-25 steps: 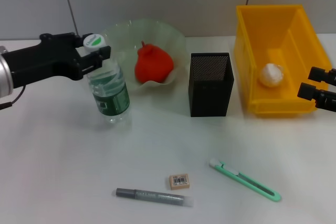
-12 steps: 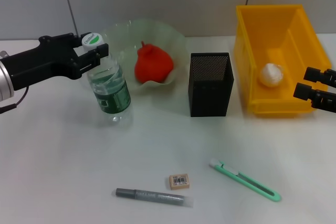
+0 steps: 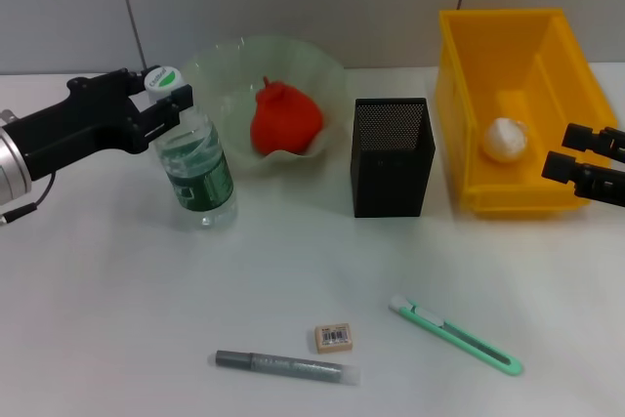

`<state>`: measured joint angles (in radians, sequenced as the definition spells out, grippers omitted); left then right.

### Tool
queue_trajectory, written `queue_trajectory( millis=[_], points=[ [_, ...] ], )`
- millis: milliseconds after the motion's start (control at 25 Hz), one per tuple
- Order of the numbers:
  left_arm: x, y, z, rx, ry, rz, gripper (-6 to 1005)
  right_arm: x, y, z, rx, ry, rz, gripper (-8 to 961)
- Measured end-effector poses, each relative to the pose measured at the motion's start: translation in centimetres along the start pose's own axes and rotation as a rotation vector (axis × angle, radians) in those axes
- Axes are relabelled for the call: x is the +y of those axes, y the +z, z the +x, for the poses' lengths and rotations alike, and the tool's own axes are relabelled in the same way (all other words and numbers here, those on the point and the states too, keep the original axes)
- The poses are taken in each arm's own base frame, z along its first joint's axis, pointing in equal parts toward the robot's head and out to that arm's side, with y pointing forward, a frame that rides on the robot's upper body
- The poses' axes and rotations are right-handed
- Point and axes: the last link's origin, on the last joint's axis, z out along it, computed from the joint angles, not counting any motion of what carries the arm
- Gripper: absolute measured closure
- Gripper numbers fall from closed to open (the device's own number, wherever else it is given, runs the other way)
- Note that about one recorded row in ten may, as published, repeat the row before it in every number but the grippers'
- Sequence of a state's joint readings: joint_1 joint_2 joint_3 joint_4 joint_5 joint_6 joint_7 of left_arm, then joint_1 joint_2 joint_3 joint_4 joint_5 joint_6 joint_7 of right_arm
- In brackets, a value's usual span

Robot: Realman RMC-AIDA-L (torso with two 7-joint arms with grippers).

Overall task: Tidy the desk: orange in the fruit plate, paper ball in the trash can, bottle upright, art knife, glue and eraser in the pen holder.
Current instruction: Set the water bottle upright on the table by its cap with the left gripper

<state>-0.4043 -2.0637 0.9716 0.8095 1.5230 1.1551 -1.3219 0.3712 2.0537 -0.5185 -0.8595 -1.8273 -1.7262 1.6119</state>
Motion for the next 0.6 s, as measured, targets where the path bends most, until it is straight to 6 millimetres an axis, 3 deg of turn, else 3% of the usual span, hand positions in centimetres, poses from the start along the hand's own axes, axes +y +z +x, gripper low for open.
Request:
queue_trajectory(
  millis=[600],
  points=[
    [0.3,-0.1,-1.6,0.003,-0.01,0.019,423,-0.4,0.7,-0.6,-0.001,-0.015,0.006,116]
  ],
)
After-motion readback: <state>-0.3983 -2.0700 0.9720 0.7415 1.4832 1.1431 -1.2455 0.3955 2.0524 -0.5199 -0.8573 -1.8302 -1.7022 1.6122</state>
